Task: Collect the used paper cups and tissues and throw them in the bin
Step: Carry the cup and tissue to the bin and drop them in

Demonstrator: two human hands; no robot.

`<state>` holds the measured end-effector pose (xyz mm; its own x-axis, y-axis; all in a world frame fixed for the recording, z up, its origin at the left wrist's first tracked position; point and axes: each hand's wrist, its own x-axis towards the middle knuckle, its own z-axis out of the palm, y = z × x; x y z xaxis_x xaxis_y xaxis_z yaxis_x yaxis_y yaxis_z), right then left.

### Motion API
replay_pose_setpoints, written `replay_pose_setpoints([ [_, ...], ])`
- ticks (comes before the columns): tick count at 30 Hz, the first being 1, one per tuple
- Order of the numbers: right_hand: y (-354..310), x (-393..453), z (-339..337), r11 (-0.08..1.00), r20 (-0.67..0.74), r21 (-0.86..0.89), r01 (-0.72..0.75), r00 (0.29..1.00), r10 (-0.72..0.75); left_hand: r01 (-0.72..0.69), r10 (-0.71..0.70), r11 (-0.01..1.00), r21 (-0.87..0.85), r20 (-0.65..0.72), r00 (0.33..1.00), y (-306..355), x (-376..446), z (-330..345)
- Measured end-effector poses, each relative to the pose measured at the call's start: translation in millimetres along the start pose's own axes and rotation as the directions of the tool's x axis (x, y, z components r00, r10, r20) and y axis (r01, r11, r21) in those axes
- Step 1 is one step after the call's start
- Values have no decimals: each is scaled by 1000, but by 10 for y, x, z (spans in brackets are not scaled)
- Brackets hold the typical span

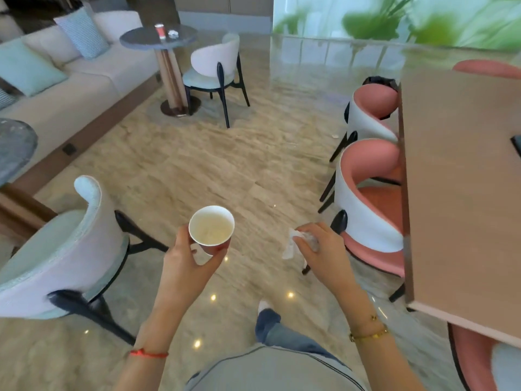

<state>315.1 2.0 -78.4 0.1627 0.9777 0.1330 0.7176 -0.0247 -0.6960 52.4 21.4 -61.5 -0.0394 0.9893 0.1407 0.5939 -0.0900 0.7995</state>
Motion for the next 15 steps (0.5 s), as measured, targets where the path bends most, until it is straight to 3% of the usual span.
replay_pose_setpoints([
  [6,114,1756,-179,999,-9,-32,23,1000,-24,-20,20,1000,-12,10,1000,264,1630,501],
  [15,568,3685,-96,998,-56,-55,-26,998,23,-63,67,997,-42,88,994,378,3696,1332],
])
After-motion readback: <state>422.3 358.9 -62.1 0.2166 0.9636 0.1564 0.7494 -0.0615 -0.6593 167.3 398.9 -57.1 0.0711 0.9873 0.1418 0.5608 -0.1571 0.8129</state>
